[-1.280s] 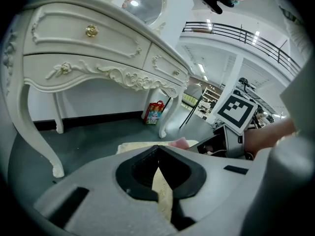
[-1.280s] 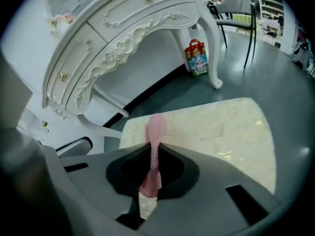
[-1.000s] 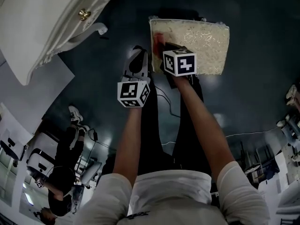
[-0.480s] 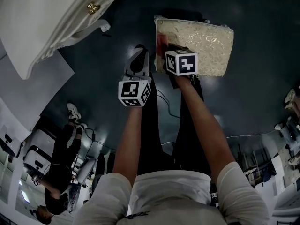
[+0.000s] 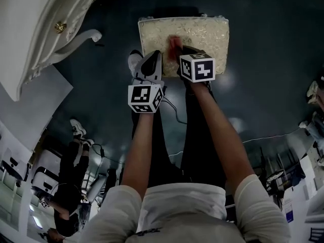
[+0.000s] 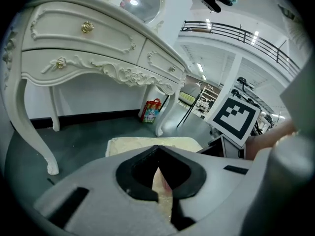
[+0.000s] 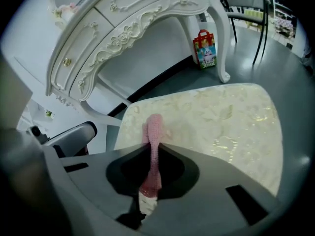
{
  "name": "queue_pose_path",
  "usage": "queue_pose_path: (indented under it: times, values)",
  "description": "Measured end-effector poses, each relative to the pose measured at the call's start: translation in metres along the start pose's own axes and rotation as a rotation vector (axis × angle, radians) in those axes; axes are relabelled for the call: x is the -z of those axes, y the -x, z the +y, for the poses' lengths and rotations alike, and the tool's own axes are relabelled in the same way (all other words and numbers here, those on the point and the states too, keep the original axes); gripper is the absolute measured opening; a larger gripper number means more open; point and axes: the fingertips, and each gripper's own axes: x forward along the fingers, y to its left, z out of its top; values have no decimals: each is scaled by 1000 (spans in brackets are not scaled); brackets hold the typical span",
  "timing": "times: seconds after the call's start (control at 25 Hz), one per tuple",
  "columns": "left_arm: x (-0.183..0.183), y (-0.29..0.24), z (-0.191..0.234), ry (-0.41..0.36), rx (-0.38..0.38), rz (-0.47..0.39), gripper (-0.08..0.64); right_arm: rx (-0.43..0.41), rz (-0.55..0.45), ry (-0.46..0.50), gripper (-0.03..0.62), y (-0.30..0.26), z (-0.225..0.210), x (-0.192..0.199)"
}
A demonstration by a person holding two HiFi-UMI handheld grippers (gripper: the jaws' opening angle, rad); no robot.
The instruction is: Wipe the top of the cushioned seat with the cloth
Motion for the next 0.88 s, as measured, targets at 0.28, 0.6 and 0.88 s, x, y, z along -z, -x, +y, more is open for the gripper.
queue_pose_path:
  times: [0.28,0.6,0.88]
  values:
    - [4,-17,-36,-30,65,21,14,81,-52,-72,25,38,-59,1]
    - [6,-37,-75,-51,96,34,14,193,-96,-123,25,87,-142,7]
    - [7,-35,-71,-62,109,41,14,295,-93,-171,25,93,-183,14]
